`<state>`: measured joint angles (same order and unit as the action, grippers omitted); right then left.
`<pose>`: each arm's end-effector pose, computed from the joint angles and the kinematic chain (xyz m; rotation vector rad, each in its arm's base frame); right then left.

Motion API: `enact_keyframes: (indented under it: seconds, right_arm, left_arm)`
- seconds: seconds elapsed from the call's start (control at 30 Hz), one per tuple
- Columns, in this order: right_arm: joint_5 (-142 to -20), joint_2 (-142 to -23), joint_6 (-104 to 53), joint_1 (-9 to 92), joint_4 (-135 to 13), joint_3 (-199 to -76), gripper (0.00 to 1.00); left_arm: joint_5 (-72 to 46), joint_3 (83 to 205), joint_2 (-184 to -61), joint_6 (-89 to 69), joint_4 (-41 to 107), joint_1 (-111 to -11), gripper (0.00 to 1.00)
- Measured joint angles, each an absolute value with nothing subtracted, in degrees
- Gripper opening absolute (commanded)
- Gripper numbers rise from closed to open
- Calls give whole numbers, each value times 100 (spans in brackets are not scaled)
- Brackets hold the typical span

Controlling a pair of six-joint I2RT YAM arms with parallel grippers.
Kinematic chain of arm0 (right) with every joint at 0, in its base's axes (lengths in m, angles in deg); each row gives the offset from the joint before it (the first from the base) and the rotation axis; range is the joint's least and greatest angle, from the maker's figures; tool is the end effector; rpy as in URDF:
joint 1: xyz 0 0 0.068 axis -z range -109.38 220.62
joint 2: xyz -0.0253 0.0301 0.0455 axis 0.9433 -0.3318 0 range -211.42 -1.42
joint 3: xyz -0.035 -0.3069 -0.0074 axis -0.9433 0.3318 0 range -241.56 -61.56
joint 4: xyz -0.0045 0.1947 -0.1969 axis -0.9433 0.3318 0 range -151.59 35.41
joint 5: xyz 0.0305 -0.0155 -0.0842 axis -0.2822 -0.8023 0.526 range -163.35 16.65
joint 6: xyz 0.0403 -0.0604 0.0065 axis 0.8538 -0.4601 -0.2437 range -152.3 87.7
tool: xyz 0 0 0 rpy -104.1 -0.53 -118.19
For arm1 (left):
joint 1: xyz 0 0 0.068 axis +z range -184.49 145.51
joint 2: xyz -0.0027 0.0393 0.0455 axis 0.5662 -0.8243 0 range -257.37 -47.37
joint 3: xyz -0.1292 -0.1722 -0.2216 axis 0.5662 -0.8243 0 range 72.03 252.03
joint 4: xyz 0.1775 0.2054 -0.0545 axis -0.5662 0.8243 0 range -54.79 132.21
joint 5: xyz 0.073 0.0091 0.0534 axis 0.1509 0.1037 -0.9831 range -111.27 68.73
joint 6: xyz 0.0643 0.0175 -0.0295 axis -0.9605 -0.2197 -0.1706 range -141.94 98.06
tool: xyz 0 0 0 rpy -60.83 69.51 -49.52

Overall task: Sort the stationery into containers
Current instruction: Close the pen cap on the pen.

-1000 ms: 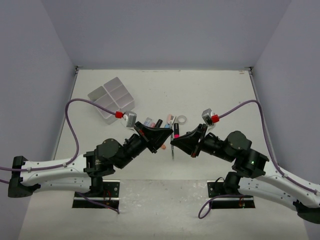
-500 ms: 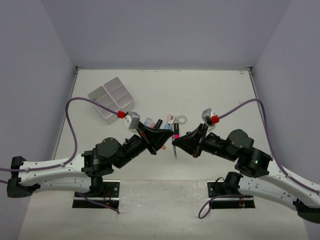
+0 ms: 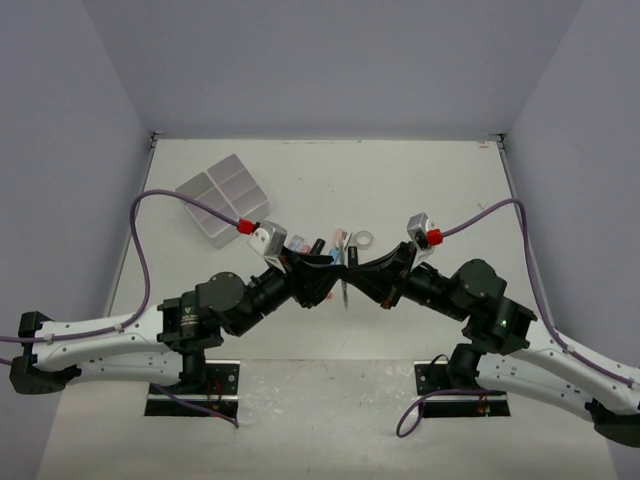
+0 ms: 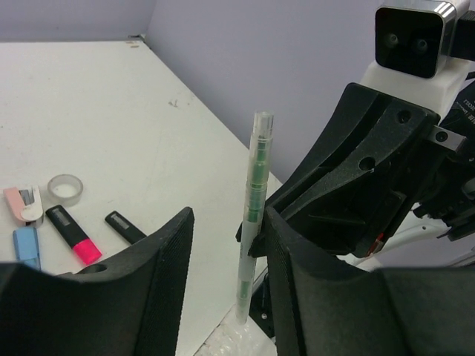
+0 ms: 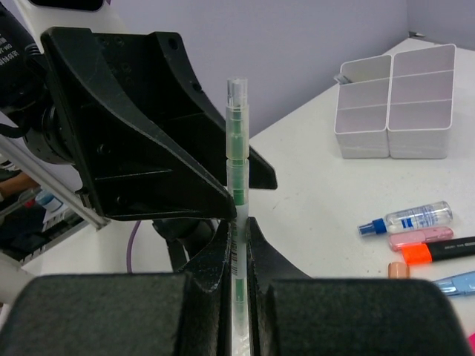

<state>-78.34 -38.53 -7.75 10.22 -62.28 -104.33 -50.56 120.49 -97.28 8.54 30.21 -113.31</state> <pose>0.0782 0.1484 0.3955 -0.5634 1.4899 1.2514 0.0709 -0.2056 0.4052 0.2446 1.6100 -1.1245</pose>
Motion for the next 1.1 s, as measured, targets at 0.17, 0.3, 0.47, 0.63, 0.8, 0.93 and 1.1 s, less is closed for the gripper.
enact_keyframes:
  seconds: [0.17, 0.3, 0.47, 0.63, 0.8, 0.93, 1.1]
  right_arm:
    - [-7755, -3861, -790, 1020, -6365, -10407, 0]
    - [-7703, -3917, -797, 1024, -6455, -10381, 0]
    - [-7711, -4049, -811, 1024, -6468, -10326, 0]
    - [-7773, -4095, -857, 1024, -6494, -10309, 0]
    - [-7887, -4012, -902, 1024, -6519, -10223, 0]
    - [-7912, -3963, -935, 1024, -6527, -10216, 0]
    - [-7998, -3999, -943, 1024, -6530, -10216, 0]
  left_arm:
    - [-5035, 12271, -9725, 675, 3300, -11331, 58]
    - [-4961, 12407, -9702, 470, 3403, -11331, 58]
    - [-5002, 12671, -9687, 235, 3431, -11334, 59]
    - [-5317, 12966, -9738, 94, 3473, -11338, 58]
    - [-5815, 13234, -9910, 102, 3716, -11338, 55]
    - [-5908, 13228, -9960, 106, 3819, -11338, 54]
    - [-5453, 13219, -9961, 102, 3688, -11338, 53]
